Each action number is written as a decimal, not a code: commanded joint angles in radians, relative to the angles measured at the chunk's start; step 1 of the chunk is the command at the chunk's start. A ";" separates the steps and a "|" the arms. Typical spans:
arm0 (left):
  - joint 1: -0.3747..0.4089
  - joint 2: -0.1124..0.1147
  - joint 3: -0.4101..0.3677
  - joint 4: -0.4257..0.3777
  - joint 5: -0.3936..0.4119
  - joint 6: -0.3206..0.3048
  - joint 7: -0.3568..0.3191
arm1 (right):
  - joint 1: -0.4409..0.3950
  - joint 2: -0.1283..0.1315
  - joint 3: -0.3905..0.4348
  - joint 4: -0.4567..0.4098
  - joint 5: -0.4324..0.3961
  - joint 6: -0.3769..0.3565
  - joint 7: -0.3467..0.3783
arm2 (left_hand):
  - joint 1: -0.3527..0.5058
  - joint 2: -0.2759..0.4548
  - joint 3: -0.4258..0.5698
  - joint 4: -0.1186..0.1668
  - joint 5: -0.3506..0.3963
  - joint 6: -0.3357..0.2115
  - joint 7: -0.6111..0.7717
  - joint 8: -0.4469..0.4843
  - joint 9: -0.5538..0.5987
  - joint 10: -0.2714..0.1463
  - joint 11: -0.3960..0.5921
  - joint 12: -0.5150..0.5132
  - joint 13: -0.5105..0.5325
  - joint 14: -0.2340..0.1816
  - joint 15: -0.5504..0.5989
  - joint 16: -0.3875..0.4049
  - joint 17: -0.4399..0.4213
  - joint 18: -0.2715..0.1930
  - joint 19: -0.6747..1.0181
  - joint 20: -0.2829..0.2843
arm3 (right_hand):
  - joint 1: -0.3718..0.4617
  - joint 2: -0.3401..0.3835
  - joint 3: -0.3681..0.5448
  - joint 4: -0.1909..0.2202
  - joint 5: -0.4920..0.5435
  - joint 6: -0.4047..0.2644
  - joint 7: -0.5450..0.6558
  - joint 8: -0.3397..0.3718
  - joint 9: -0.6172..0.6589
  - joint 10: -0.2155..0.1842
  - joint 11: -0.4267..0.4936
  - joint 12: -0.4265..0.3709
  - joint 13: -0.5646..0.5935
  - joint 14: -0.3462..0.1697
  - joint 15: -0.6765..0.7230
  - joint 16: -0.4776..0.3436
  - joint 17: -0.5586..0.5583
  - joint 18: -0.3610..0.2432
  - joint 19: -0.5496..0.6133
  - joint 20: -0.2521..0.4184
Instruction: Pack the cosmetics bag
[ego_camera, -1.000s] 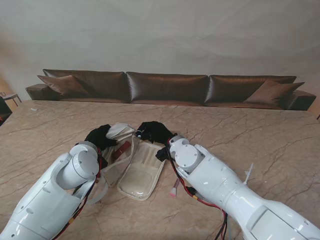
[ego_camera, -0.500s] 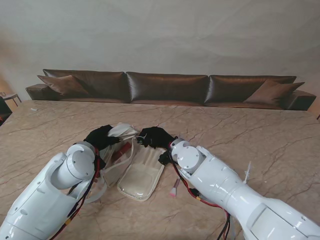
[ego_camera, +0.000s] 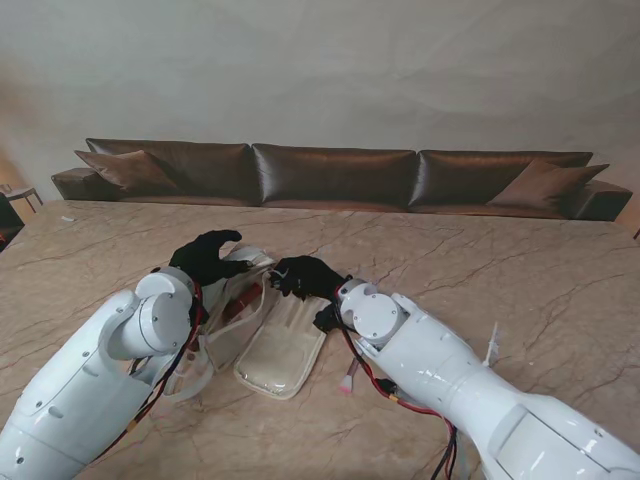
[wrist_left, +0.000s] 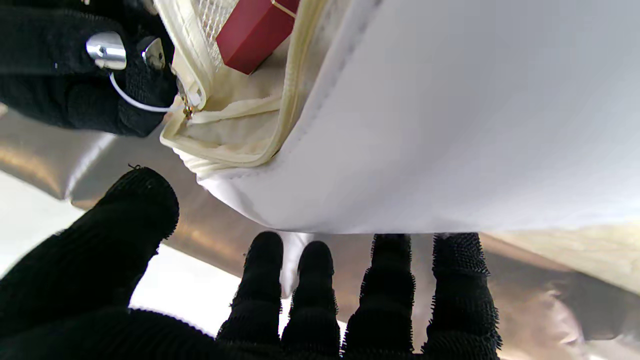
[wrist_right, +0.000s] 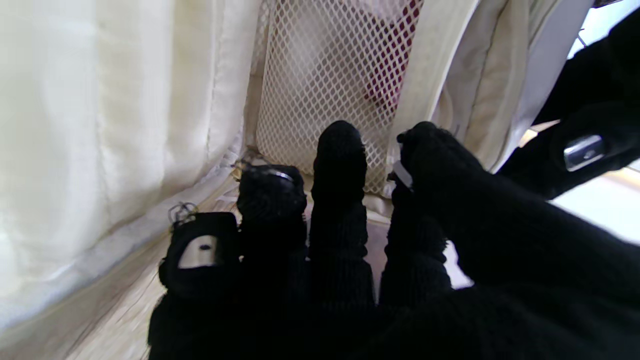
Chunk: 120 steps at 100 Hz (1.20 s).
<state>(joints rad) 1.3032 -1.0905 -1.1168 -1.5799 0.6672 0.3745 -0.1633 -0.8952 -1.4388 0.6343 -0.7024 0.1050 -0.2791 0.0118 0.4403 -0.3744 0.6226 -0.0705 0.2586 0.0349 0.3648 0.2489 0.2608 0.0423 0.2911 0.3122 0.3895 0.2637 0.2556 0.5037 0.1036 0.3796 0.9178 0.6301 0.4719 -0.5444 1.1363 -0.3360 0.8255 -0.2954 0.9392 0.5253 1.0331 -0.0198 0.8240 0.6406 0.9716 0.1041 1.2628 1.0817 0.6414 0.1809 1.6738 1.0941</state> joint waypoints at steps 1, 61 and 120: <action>-0.023 0.004 0.015 0.004 0.019 -0.016 -0.025 | 0.004 -0.011 -0.003 0.002 -0.001 -0.009 0.008 | -0.030 -0.037 -0.030 0.023 -0.035 -0.044 -0.058 -0.022 -0.058 -0.011 -0.031 -0.033 -0.048 -0.016 -0.031 -0.031 -0.027 0.024 -0.041 -0.011 | 0.038 0.069 -0.021 0.013 0.022 -0.052 0.039 0.037 -0.014 -0.009 0.024 0.008 -0.006 0.005 0.003 0.011 -0.003 -0.015 0.052 0.018; -0.245 0.028 0.241 0.159 0.130 -0.110 -0.155 | 0.017 -0.018 -0.011 0.029 -0.009 -0.044 0.015 | 0.015 -0.096 0.188 0.020 0.210 -0.167 0.150 0.099 0.032 -0.015 0.041 0.039 0.186 -0.056 0.253 0.284 0.188 -0.015 0.206 0.133 | 0.037 0.065 -0.013 0.012 0.030 -0.046 0.039 0.041 -0.006 -0.005 0.033 0.014 0.002 0.006 0.013 0.015 -0.003 -0.015 0.050 0.022; -0.339 -0.003 0.358 0.273 0.012 -0.026 -0.113 | -0.011 0.012 0.000 -0.030 -0.008 -0.015 0.020 | 0.414 -0.060 0.136 -0.162 0.342 -0.191 0.757 0.530 0.709 -0.107 0.333 0.806 0.702 -0.115 0.788 0.502 0.820 -0.138 0.791 -0.089 | 0.037 0.067 -0.017 0.012 0.029 -0.045 0.036 0.049 -0.009 -0.004 0.035 0.018 0.000 0.006 0.013 0.016 -0.004 -0.013 0.048 0.023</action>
<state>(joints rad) 0.9517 -1.0839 -0.7651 -1.3192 0.6943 0.3294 -0.2741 -0.8975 -1.4266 0.6368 -0.7198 0.0927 -0.2946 0.0252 0.7092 -0.5186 0.7236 -0.2077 0.5844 -0.1717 0.9438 0.6621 0.7574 0.0071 0.3503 0.9963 1.0178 0.2536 0.9542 0.9748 0.8731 0.2699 1.6216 0.5575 0.4698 -0.5347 1.1338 -0.3371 0.8256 -0.2875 0.9348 0.5390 1.0330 -0.0197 0.8301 0.6511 0.9716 0.1050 1.2628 1.0889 0.6365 0.1808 1.6739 1.0955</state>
